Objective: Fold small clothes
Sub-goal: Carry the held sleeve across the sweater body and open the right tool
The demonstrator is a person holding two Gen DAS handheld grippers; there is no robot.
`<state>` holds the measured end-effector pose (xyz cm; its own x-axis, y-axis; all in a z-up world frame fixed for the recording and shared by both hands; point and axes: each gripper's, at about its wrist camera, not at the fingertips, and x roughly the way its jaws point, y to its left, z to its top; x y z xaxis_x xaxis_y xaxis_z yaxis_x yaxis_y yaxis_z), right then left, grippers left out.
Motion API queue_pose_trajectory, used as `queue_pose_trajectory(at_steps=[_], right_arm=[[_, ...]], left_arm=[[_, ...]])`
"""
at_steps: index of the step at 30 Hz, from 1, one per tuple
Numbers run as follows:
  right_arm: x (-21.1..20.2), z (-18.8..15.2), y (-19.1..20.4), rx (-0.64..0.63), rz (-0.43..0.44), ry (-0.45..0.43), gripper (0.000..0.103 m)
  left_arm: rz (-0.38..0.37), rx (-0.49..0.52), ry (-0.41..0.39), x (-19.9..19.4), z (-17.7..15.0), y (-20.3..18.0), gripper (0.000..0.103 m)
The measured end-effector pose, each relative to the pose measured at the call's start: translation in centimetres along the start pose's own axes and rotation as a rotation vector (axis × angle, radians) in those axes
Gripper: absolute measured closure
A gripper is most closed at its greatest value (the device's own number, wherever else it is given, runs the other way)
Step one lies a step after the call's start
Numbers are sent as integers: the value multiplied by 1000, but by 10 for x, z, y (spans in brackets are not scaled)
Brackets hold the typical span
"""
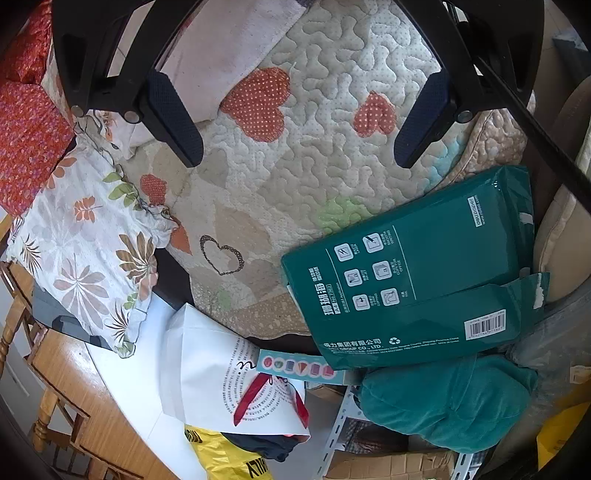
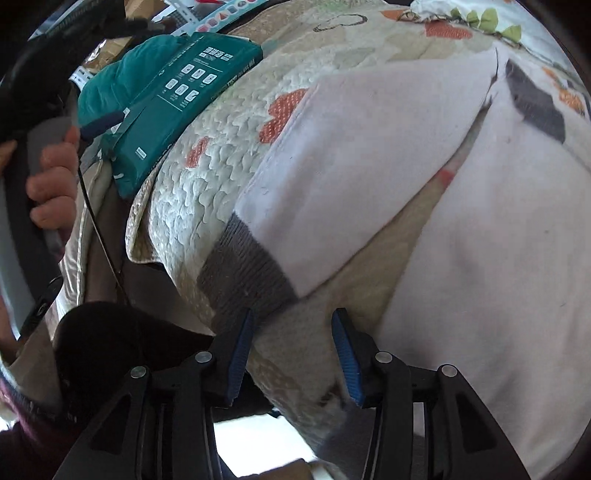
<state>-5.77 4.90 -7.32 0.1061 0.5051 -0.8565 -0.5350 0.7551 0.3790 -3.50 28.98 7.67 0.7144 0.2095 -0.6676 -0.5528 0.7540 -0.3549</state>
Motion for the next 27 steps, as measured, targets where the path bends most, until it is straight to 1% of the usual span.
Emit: queue_pose_trajectory(at_steps=[2, 3, 5, 6, 7, 10, 12, 14, 16, 18, 19, 20, 21, 23, 26, 27], right_arm=[[2, 3, 4, 23, 7, -34, 50], [5, 7, 6, 38, 7, -42, 53], [7, 14, 4, 59, 7, -33, 89], [5, 20, 3, 73, 18, -24, 98], [-2, 25, 0, 88, 28, -31, 98], [-42, 50, -4, 71, -19, -93, 98], [-84, 72, -5, 42, -46, -147, 98], [-137, 93, -2, -20, -93, -213, 98], [-175, 102, 1, -81, -141, -247, 98], [-219, 105, -4, -168, -237, -258, 98], [-231, 104, -10, -196, -292, -252, 98], [-244, 100, -22, -218, -380, -231, 98], [-251, 96, -36, -216, -434, -209, 98], [-258, 91, -69, -181, -528, -150, 98], [-255, 80, -135, -101, -698, -46, 98], [-252, 75, -163, -56, -753, -11, 98]], left_arm=[[2, 5, -1, 0, -1, -2, 0], [6, 5, -2, 0, -1, -2, 0], [10, -7, -3, 1, -1, -1, 0], [11, -11, -4, 1, 0, 0, 0], [14, -19, -6, 1, 0, 2, 0], [21, -42, -11, 1, 1, 6, 0], [11, -51, -3, 3, 1, 6, 0], [1, -43, 7, 5, -1, 2, 0], [-6, -21, 13, 7, -5, -6, 0], [-17, 16, 20, 9, -10, -19, 0], [-23, 33, 23, 9, -13, -25, 0], [-28, 44, 25, 9, -14, -28, 0], [-33, 64, 28, 10, -18, -36, 0], [-42, 101, 31, 10, -24, -49, 0], [-57, 179, 33, 12, -37, -75, 0], [-59, 205, 34, 12, -42, -84, 0]])
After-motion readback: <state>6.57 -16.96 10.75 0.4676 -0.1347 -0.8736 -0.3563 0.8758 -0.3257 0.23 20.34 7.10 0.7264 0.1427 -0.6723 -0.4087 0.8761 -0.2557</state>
